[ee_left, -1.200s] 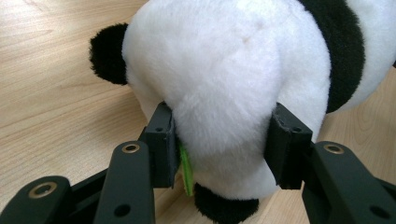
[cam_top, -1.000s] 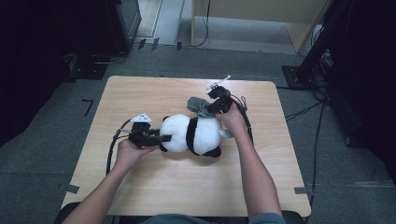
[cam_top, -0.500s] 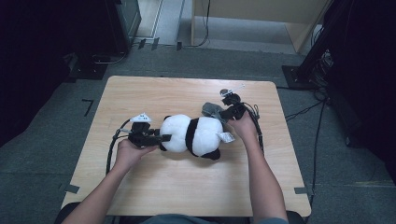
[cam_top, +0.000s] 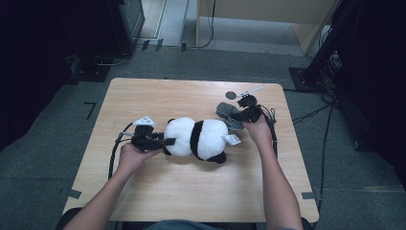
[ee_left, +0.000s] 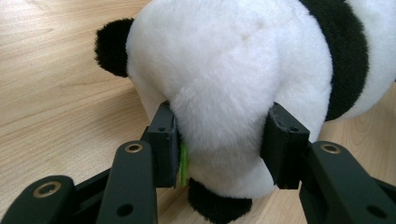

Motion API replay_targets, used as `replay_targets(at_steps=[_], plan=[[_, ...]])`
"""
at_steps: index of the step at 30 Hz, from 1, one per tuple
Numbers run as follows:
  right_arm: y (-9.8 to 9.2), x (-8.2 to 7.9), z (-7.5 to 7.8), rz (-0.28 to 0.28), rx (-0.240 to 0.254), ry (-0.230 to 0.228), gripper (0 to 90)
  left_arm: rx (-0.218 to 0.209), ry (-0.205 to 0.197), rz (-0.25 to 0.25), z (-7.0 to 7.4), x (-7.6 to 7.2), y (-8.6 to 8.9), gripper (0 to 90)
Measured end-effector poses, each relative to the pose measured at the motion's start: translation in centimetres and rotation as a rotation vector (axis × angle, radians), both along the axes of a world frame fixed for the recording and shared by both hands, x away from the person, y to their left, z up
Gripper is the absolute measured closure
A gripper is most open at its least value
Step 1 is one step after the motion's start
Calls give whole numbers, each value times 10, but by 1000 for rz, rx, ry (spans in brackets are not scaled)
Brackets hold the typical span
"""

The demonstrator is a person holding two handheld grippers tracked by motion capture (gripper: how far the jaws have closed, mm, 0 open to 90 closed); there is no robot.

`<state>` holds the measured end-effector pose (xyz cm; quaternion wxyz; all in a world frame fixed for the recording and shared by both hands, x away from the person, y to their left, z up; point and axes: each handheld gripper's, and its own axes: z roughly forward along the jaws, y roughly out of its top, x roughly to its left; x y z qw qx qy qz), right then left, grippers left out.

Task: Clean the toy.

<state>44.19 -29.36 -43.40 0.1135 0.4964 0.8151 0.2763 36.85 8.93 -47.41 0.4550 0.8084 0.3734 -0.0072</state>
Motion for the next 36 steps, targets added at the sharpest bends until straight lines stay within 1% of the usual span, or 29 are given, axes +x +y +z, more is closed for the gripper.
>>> replay_targets(at_steps=[1,2,3,5,7,10,14,17,18,19,23,24,25,26,28,29,30,31,33,34,36], plan=[[2,-1,7,1,5,-22,764,0,-1,0,0,0,0,538],[3,-2,13,-2,14,-26,764,-1,0,0,0,0,0,538],[5,-2,20,1,33,-37,764,-1,0,0,0,0,0,538],[9,-3,32,12,48,-59,764,-1,0,0,0,0,0,538],[15,-4,43,28,57,-79,764,-2,0,1,0,0,0,538],[27,-6,59,62,70,-97,763,-1,-3,1,0,0,0,538],[51,-9,75,132,79,-118,762,-1,-5,2,0,-1,0,538],[75,-12,83,178,81,-124,762,-3,-5,4,0,-1,-1,539],[86,-13,84,204,80,-125,762,-1,-6,3,0,0,0,539],[93,-13,85,220,81,-128,761,0,-7,2,1,0,-1,539],[132,-15,85,303,88,-120,761,-1,-8,2,1,0,-1,540],[138,-15,85,314,90,-117,761,0,-9,2,1,0,-1,540],[149,-16,83,333,94,-108,761,0,-9,2,1,0,-1,540],[155,-17,81,344,101,-106,761,1,-9,2,1,0,-1,540],[171,-19,75,382,111,-85,761,4,-12,0,1,0,-1,540],[178,-20,71,397,107,-68,761,4,-10,1,1,0,-1,540],[183,-21,65,418,89,-58,761,5,-10,2,1,0,-1,541],[189,-22,59,428,64,-39,761,6,-7,1,1,0,-1,541],[192,-23,49,435,32,-28,759,15,0,4,1,0,-1,543],[191,-22,45,423,34,-23,760,13,1,6,1,0,-1,544],[185,-20,42,403,33,-18,760,11,-1,8,1,0,-2,545]])
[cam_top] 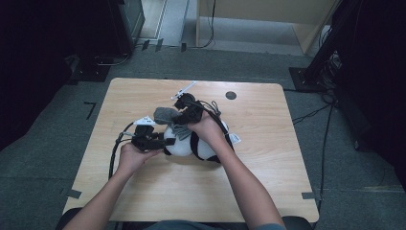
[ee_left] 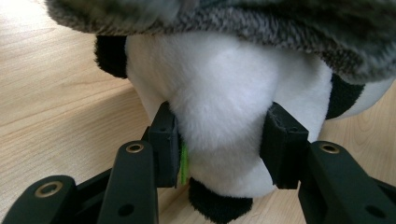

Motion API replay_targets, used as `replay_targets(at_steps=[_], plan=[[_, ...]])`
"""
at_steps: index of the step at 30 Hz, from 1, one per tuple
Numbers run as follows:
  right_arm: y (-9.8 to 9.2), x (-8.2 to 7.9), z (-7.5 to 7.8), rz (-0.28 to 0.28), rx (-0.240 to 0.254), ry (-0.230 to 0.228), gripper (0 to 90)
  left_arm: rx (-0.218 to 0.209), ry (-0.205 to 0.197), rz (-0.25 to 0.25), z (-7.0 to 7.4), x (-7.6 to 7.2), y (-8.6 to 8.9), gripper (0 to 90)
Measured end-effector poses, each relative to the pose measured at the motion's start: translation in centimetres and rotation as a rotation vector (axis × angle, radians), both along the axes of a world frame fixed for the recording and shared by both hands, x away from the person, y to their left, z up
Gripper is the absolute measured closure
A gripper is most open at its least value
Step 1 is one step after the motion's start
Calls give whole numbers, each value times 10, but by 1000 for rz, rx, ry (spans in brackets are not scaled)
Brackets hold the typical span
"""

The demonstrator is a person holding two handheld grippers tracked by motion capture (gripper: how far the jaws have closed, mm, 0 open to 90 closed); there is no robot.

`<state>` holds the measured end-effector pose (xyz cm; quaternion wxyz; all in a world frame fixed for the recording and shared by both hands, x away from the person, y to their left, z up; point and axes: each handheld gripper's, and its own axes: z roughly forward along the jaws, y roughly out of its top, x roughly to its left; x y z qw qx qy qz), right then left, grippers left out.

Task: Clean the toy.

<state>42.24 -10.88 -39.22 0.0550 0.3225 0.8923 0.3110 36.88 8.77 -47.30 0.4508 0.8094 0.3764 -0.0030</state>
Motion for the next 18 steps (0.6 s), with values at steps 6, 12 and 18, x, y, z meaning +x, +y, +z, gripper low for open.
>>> replay_targets(at_steps=[6,12,18], plan=[[-19,7,-3,-52,-33,-10,759,6,2,-1,1,0,-1,549],[-50,16,-11,-129,-88,-2,761,7,3,0,1,0,-1,550],[-84,23,-23,-212,-42,26,760,0,-1,1,1,0,-2,551]])
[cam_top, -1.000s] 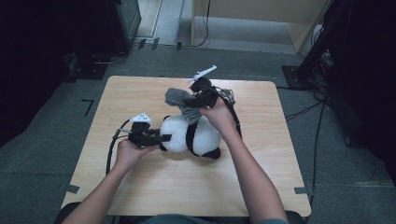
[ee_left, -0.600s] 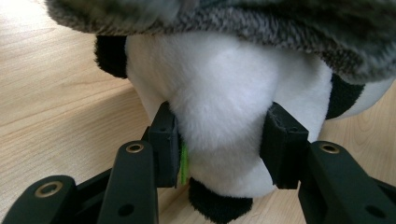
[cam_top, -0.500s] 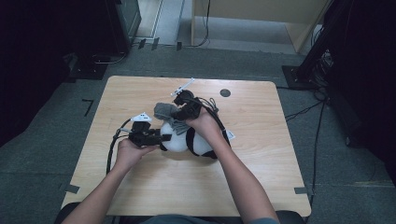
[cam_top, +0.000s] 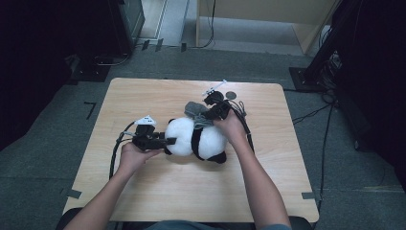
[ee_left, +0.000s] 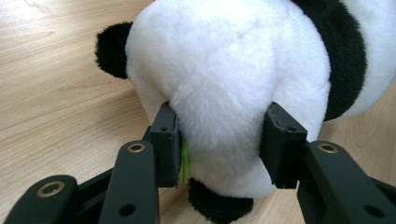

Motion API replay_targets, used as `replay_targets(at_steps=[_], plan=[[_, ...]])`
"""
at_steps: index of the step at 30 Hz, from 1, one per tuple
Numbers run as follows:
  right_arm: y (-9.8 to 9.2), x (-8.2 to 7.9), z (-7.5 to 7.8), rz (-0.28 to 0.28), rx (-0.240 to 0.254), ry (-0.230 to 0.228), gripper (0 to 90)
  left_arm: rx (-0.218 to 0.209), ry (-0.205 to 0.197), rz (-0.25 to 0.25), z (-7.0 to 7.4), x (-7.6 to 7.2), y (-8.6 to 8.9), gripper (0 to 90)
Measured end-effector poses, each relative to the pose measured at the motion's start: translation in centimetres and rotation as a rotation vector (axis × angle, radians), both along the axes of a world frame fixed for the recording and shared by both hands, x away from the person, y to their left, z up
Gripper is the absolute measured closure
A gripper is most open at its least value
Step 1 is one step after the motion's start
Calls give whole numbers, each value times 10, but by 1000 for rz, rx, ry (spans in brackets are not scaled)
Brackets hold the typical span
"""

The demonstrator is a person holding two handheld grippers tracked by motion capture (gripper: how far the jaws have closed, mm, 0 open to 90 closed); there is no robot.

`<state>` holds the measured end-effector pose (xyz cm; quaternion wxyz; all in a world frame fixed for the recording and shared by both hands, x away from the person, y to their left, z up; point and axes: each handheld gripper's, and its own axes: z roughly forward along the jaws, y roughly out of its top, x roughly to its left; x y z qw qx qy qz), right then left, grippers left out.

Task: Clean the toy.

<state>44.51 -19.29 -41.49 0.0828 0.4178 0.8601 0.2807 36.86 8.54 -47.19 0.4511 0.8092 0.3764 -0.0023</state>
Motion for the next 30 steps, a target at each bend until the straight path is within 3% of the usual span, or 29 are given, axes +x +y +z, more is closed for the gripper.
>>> replay_targets(at_steps=[6,9,15,18,27,30], plan=[[-25,5,-5,-50,7,11,760,-1,-1,1,0,0,0,551],[-37,4,-10,-68,39,16,754,-4,-4,1,0,0,0,551],[-52,4,-21,-112,52,11,758,-4,-4,1,0,-1,0,551],[-61,4,-29,-144,58,32,761,-5,-5,2,0,0,0,551],[-78,1,-53,-198,-7,71,767,-5,-8,2,0,0,1,551],[-78,2,-54,-185,-43,57,767,-5,-9,1,0,0,1,551]])
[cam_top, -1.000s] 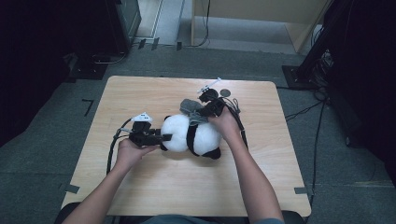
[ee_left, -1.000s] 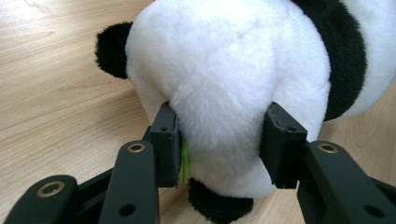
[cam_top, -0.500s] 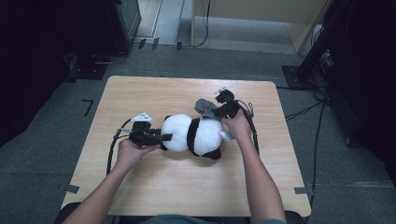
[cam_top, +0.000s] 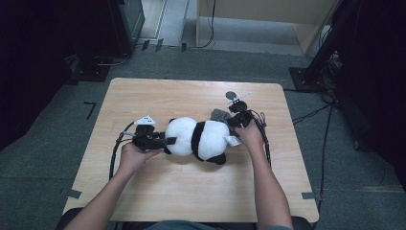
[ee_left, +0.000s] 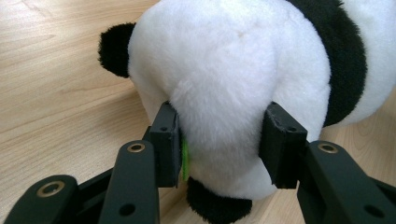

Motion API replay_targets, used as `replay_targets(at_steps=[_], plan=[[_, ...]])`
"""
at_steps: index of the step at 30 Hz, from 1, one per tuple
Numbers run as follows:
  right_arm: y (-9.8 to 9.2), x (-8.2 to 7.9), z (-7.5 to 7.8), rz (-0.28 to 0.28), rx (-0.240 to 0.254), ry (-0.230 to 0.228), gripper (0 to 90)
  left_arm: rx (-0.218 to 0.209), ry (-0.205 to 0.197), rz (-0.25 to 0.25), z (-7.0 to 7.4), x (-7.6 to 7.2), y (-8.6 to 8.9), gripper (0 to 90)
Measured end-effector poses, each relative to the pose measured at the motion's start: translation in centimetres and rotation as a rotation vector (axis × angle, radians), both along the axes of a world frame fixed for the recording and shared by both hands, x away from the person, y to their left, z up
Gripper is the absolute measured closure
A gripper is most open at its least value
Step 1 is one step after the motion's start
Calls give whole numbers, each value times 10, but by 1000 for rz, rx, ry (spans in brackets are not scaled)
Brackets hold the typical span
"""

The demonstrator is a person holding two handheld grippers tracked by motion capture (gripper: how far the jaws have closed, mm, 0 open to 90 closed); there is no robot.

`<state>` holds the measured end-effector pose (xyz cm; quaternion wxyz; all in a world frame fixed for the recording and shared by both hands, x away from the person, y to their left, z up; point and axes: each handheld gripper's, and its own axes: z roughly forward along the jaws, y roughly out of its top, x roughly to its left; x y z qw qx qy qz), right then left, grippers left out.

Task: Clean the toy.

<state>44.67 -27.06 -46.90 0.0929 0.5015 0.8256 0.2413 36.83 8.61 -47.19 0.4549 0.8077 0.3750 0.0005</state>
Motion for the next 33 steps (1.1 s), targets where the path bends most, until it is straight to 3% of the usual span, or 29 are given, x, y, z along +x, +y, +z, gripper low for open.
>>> replay_targets(at_steps=[5,10,11,13,16,18,22,27,33], plan=[[-7,0,-5,-30,-1,24,767,-10,2,-4,-1,0,1,551],[-16,-3,-7,-70,-8,11,770,-14,4,-7,-2,0,2,550],[-19,-3,-5,-84,-18,4,773,-14,4,-8,-2,0,3,549],[-26,-5,3,-114,11,-13,775,-15,2,-10,-2,0,3,549],[-29,-9,23,-115,43,-60,776,-23,0,-12,-3,0,4,549],[-28,-14,40,-100,64,-109,775,-25,-4,-12,-3,0,4,548],[-21,-25,66,-64,76,-166,774,-40,-12,-17,-5,-1,5,539],[-2,-42,87,7,97,-208,774,-42,-15,-20,-5,0,6,531],[30,-58,103,99,129,-224,774,-43,-18,-20,-5,-1,6,523]])
